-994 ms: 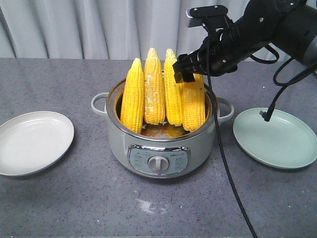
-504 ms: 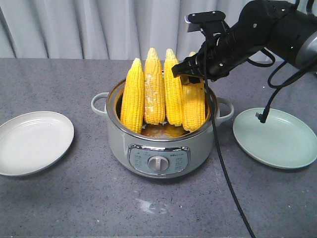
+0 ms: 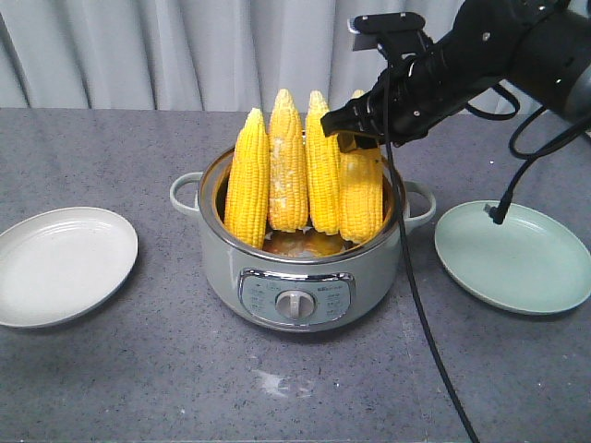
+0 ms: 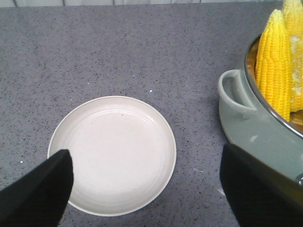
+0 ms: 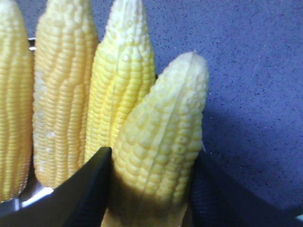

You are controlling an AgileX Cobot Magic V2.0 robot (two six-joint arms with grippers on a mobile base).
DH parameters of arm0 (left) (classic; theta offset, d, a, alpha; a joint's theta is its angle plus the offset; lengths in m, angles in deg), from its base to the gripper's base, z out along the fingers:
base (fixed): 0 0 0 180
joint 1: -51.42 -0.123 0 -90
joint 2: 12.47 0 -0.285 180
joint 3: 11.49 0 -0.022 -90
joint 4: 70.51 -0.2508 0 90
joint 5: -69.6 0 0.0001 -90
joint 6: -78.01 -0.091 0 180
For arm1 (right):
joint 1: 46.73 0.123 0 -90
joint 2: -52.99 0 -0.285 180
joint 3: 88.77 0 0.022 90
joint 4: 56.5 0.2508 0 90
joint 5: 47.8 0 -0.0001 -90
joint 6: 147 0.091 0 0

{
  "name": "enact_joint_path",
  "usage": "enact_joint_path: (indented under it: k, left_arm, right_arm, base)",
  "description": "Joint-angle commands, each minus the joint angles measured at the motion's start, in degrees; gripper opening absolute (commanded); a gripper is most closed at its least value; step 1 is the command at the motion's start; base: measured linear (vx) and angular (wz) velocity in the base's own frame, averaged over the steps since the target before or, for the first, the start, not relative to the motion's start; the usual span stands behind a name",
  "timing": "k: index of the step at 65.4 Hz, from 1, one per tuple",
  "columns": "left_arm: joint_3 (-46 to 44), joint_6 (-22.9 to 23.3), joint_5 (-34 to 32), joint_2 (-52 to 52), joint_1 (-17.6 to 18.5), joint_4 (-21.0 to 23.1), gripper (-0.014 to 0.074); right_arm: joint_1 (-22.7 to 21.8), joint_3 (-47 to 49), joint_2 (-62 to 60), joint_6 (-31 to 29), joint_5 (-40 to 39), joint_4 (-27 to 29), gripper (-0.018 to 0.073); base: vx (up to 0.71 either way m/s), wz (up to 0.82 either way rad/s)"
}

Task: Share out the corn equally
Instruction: 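Close the right gripper on the cob and lift it from the pot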

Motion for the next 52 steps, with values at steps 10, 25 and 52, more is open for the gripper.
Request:
enact_joint_path:
  k: [10,25,52]
  left_arm:
    - [-1.96,0.47,-3.19,0.28,-0.02,-0.09,0.0593]
    - [-1.96,0.47,-2.38,0.28,-0.02,0.04,0.0593]
    - [-1.96,0.52,-1.93,0.28,-0.02,0.09,0.0593]
  right_arm:
    - [-1.22,9.03,-8.57,0.98,5.72,0.79,0.0081]
    - [-5.81,15.93,-10.64,0.47,14.38,0.27,0.0087]
    - [-21.60,10.38,-6.67,0.49,19.71,0.33,0.0097]
  base:
    - [0.00,0.00]
    - [0.00,0.00]
    - [0.00,0.00]
